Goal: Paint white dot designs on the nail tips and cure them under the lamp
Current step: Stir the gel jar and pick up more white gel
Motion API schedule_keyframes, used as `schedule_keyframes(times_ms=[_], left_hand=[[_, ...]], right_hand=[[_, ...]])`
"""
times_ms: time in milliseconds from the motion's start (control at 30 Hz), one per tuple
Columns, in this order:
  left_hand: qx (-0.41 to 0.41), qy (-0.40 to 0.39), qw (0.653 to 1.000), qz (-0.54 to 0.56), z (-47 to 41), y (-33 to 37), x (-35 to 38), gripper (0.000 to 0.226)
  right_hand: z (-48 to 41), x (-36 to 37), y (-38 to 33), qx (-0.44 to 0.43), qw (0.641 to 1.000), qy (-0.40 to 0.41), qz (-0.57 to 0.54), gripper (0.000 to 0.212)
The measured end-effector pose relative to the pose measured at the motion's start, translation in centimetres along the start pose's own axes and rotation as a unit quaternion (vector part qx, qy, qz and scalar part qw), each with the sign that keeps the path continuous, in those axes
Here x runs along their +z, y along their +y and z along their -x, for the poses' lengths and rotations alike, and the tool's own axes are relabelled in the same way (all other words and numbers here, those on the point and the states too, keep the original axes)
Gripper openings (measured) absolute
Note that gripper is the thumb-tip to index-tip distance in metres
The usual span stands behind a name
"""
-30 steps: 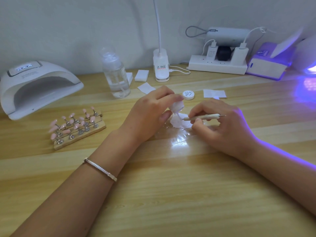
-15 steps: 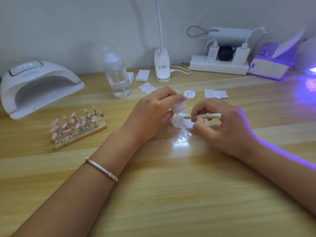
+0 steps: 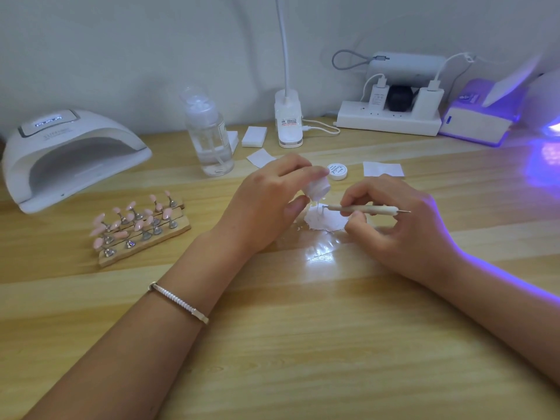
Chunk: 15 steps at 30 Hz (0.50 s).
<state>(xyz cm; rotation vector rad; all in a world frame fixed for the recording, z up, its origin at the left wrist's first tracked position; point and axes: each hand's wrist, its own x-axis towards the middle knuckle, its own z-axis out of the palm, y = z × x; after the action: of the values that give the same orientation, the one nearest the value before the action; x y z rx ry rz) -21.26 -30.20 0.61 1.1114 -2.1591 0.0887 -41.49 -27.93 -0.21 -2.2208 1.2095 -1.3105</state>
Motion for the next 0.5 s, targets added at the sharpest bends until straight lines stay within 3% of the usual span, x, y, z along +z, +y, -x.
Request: schedule_keyframes(times_ms=[500], left_hand=[[0.018,0.036,0.999,0.002,-0.56,0.34,-1.01,0.041]], right_hand=[[0.02,0.03,0.04,0.006,1.0,0.004,-0.009,0.026]])
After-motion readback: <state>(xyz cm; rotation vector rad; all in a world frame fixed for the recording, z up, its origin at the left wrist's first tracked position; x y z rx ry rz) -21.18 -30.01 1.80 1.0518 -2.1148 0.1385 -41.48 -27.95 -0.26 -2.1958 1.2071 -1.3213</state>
